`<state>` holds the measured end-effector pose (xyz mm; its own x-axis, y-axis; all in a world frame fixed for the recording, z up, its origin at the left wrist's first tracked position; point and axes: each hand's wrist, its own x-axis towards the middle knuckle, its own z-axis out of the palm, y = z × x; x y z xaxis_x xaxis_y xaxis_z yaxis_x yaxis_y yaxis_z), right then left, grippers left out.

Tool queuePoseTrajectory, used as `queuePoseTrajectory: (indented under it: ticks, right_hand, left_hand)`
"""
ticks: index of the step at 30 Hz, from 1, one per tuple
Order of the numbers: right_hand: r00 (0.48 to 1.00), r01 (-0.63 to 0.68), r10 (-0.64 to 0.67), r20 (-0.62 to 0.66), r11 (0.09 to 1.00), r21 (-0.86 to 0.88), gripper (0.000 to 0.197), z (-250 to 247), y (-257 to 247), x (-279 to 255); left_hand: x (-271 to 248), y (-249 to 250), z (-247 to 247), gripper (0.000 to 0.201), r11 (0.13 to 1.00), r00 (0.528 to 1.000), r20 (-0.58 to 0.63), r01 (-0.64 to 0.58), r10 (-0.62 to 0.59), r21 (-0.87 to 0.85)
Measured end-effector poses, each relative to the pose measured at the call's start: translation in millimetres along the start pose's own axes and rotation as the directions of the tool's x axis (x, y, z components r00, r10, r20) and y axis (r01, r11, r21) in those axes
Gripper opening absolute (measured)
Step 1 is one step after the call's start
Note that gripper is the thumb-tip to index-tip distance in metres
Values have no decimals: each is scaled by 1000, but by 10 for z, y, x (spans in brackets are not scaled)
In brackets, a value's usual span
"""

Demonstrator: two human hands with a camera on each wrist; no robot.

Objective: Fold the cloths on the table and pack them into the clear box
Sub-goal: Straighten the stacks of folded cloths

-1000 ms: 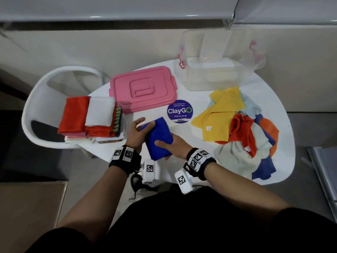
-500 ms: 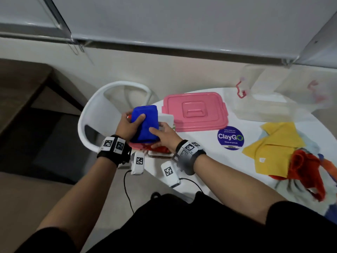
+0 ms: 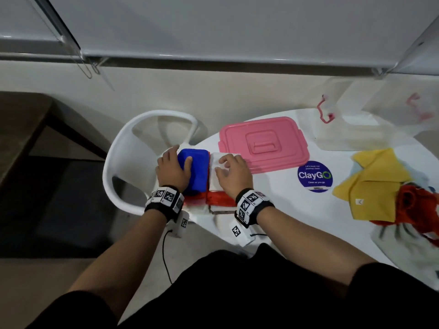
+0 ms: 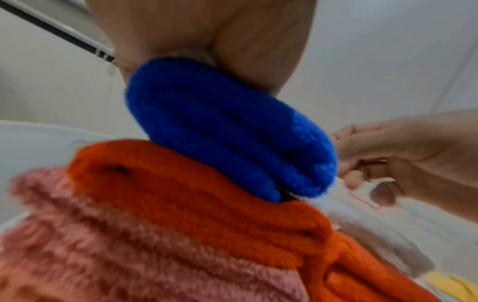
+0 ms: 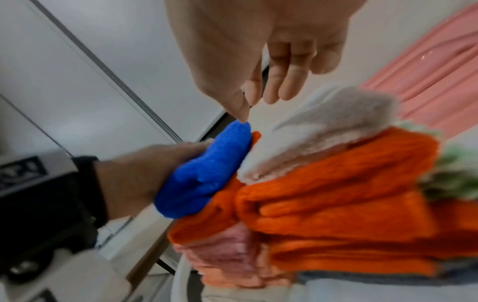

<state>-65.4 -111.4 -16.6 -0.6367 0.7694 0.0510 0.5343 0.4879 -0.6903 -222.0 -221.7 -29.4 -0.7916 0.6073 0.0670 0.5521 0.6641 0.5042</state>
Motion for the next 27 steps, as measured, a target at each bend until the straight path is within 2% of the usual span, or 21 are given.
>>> queuePoseTrajectory:
  ticks: [2,3,5,7,9,10,13,22,27]
  right_hand:
    - [987,143,-148,-55,986,-87,26,53,157,1]
    - [983,176,-181,-28,975,-137,32,79,204,-2]
    - [971,235,-217,101,946,-225,45,162,274,-18]
    - [939,298,-214,270,898,-324,61,270,316,-55]
    - [918,309,-161,362,864,-398,70,352,366,-83]
    - [914,303,-135,383,855,-421,68,376,396,-85]
    - [899,313,-101,425,827,-467,57,396,439,-58]
    - [875,352,-106,473,809,-471,57,395,482,-35]
    - [876,296,-101,472,885,-360,57,295,401,42]
  left_hand:
    - [15,91,-15,46,984,980,-111,-158,167,86]
    - [16,122,6,44,964,962,-102,-241,253,116]
    - [-7,139,115,51,928,939,29,-342,342,151]
    - [-55,71,258,63,927,935,176,-337,308,165]
    - [-64,14,361,66,944,941,233,-286,245,164]
    - [-58,16,392,65,947,943,243,-273,228,168]
    - [-41,71,450,60,936,941,252,-280,224,212]
    - [-44,64,444,55,928,937,284,-277,204,248]
    - [44,128,353,56,932,922,339,-274,186,235]
